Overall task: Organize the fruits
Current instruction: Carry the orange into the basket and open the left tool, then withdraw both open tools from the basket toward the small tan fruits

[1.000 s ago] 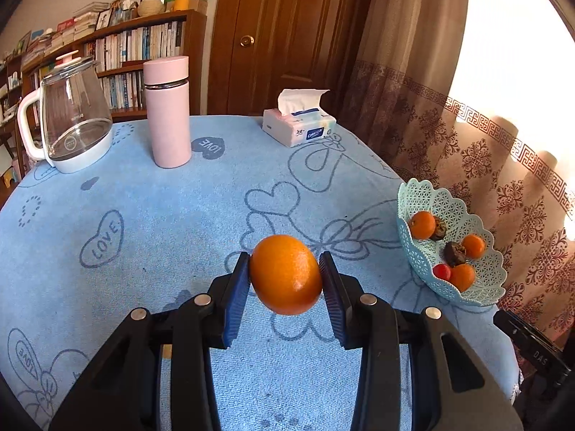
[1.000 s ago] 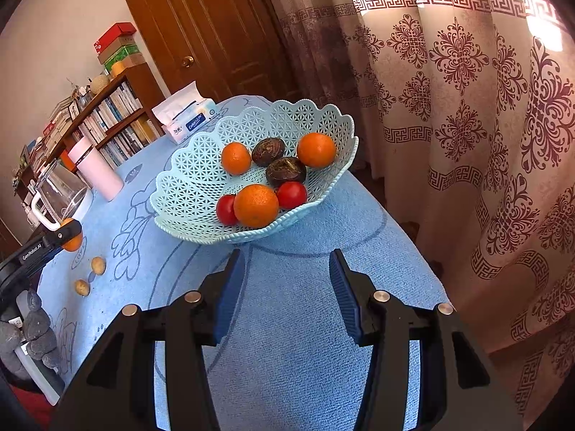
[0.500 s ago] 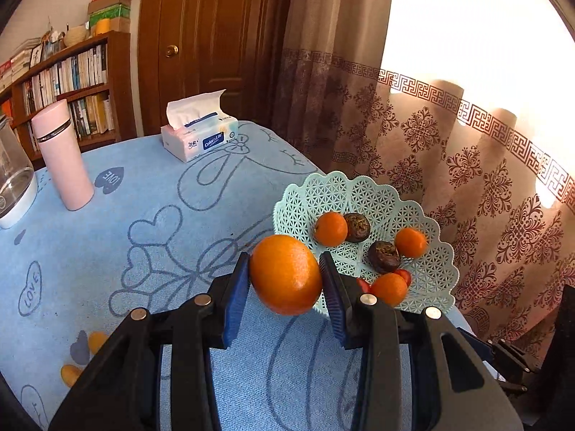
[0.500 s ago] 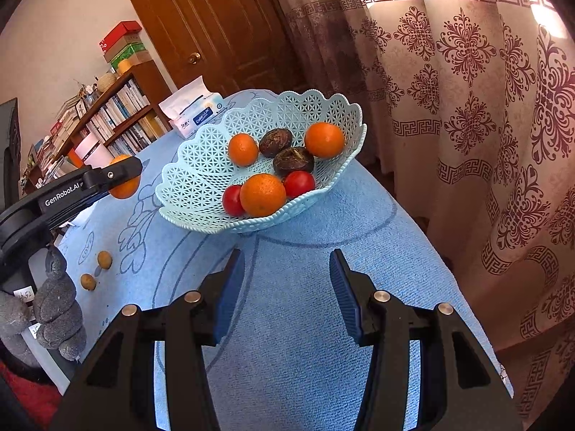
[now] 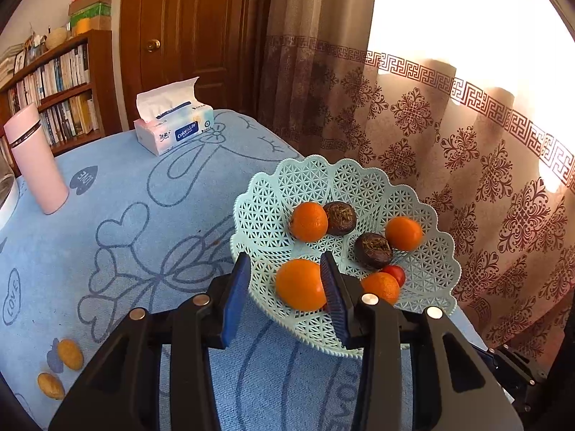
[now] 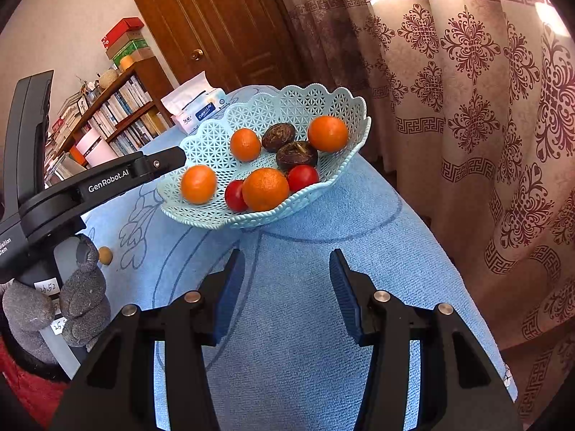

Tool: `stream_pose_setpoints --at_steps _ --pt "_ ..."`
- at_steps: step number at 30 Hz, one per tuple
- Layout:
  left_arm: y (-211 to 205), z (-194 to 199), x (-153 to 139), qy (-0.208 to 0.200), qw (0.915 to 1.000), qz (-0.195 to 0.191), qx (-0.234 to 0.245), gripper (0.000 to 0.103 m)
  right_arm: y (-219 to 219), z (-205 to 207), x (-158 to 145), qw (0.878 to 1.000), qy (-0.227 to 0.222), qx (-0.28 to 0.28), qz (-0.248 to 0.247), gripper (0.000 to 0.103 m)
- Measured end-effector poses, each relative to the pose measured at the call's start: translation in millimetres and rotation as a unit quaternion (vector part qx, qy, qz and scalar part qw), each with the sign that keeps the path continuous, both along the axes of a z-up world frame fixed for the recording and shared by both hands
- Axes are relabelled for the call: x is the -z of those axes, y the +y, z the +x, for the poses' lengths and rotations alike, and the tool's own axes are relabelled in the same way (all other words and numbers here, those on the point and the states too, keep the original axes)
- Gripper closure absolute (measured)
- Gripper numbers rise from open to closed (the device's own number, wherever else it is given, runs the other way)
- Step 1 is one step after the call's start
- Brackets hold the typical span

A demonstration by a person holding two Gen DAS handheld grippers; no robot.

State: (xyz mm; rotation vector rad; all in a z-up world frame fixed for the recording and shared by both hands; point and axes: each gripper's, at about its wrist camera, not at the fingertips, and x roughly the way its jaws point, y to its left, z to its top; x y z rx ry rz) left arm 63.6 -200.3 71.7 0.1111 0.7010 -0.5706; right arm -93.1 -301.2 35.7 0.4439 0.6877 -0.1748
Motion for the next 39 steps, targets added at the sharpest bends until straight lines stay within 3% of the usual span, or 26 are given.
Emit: stream_pose_setpoints --at_steps 9,12,22,33,36,39 --pt "11 0 0 0.004 0.9999 -0.005 -0.012 0.057 0 1 1 1.0 0.002 0.0 -0.001 0.052" --pt "16 -1 -1 0.005 0.9998 -0.01 -0.018 0.046 0 1 1 1.0 0.002 0.0 -0.002 0.052" --pt "35 -4 -4 0.011 0.999 -0.02 -0.038 0.034 1 0 1 1.0 0.004 0.004 -0.007 0.052" --pt "59 -8 -5 0.013 0.9977 -0.021 -0.064 0.033 12 -1 -2 1.0 0.005 -0.008 -0.008 0.052" --pt "68 -11 -6 0.01 0.9974 -0.023 -0.068 0.033 17 0 -4 1.0 0.003 -0.014 -0.008 0.045" --pt "78 -14 -8 0.003 0.9969 -0.022 -0.075 0.033 24 1 -6 1.0 0.003 -0.022 -0.009 0.045"
